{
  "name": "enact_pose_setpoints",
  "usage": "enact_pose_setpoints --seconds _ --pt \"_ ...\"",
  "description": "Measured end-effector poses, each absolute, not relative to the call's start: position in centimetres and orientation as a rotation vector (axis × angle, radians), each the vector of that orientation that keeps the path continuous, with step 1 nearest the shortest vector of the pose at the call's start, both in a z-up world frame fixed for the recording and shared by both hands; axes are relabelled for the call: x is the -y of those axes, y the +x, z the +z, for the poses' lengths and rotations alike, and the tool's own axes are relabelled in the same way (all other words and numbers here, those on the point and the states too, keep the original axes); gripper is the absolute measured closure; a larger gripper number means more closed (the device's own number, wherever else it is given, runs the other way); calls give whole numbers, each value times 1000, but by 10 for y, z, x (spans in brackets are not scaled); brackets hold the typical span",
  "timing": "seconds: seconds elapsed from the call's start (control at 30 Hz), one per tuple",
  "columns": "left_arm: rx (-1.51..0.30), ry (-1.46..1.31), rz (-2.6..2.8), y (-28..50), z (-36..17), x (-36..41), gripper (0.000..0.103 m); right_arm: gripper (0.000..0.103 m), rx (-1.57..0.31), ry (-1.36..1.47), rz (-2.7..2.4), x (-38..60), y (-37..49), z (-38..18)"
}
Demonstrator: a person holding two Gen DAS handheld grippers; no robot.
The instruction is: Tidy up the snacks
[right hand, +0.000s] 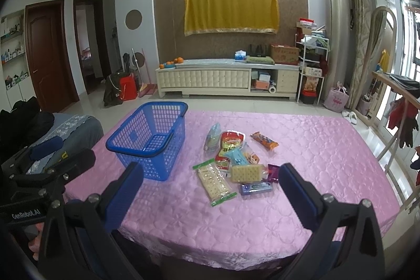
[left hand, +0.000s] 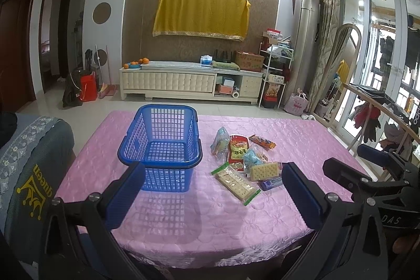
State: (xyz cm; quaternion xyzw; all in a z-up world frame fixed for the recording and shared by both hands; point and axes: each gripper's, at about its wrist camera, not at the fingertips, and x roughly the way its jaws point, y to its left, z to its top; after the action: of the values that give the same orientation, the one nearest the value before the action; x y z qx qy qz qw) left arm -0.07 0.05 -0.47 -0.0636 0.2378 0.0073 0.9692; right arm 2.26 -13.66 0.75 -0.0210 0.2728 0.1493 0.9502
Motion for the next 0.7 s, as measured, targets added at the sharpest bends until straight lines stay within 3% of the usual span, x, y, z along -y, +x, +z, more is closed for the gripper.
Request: enact_pose_setpoints --seconds 0.7 --pt "-489 -135 14 -2 -4 -4 0 0 -563 -41 313 135 21 6"
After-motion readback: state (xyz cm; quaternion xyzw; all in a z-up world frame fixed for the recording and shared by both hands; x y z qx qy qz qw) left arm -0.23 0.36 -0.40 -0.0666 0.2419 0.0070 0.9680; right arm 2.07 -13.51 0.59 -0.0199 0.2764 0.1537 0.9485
